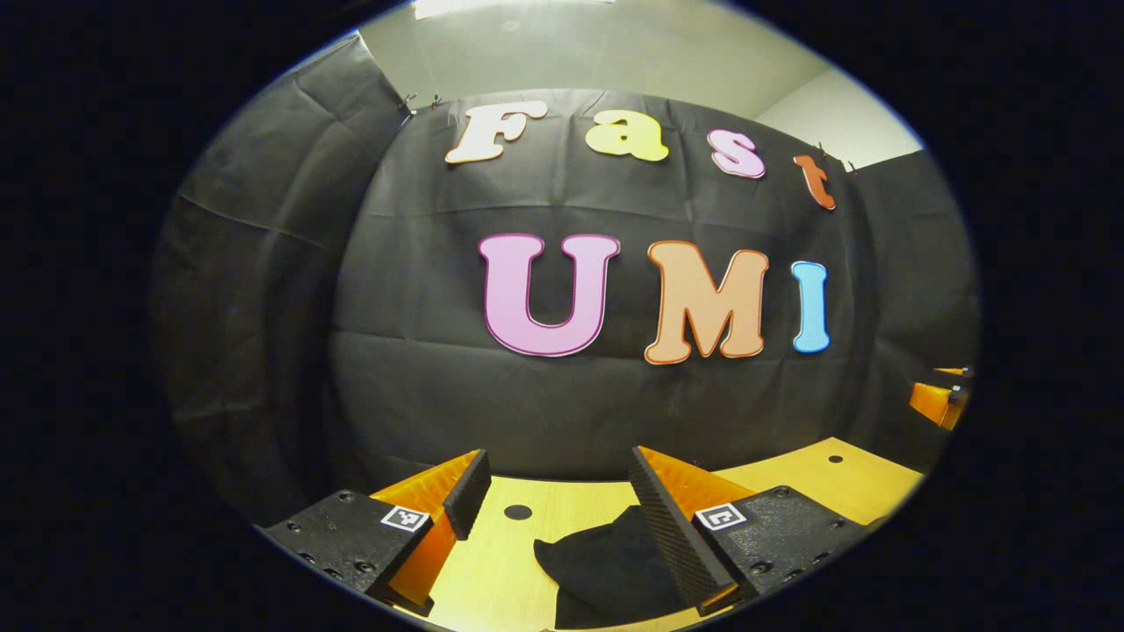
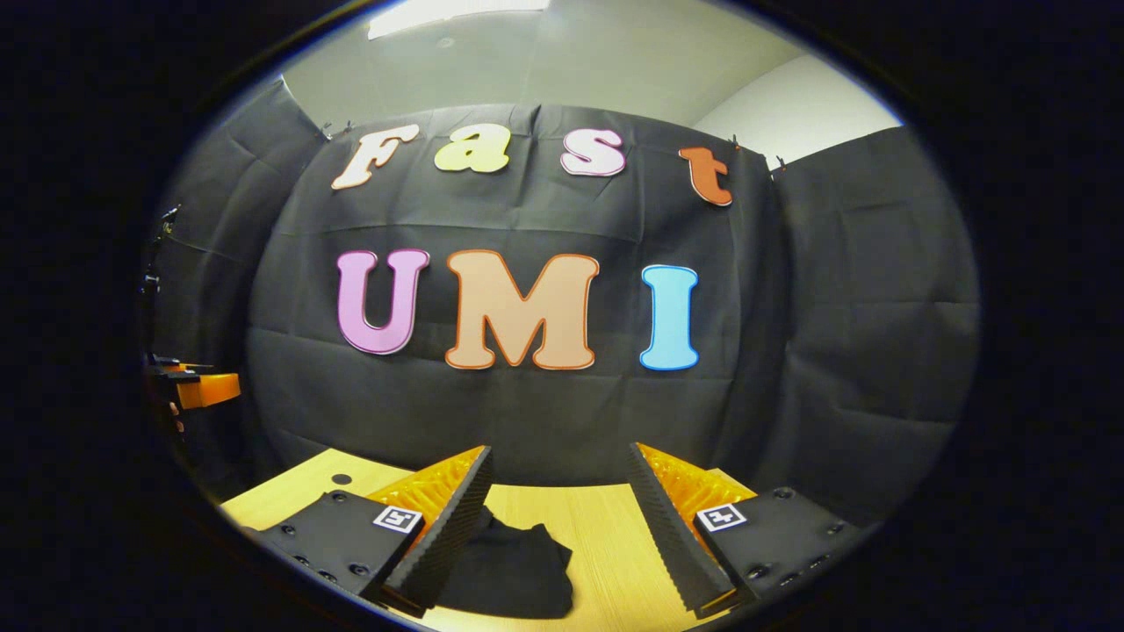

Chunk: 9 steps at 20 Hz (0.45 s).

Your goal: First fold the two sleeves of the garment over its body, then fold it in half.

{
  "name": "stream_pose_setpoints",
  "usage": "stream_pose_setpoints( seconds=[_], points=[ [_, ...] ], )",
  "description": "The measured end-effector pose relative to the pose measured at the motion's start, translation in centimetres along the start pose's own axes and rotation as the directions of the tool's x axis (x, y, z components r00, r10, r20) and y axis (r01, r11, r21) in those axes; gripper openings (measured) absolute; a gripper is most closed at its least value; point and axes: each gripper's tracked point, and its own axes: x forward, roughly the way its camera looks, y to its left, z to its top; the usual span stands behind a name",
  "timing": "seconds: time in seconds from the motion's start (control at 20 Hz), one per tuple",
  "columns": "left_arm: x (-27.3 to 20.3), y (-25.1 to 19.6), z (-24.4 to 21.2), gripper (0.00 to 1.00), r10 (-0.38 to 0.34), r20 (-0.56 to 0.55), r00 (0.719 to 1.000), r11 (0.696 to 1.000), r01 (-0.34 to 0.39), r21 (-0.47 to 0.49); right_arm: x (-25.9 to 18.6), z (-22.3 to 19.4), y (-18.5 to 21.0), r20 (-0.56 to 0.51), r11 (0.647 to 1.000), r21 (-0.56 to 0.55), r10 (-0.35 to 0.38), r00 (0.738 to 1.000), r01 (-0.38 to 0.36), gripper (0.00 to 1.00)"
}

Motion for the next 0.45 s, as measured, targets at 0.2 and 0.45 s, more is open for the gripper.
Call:
stream_pose_setpoints(
  seconds=[0.2, 0.45],
  points=[
    [-6.2, -1.3, 1.9, 0.94, 0.018, 0.045, 0.999, 1.0, -0.019, 0.007, -6.5, -0.2, -0.8, 0.012, 0.999, 0.03, 0.04, 0.999, -0.04, 0.99],
    [-12.6, -2.5, 2.7, 0.94, 0.033, 0.069, 0.997, 0.999, -0.033, -0.002, -13.3, 0.0, -1.0, 0.039, 0.993, 0.084, 0.082, 0.996, -0.085, 0.99]
  ],
)
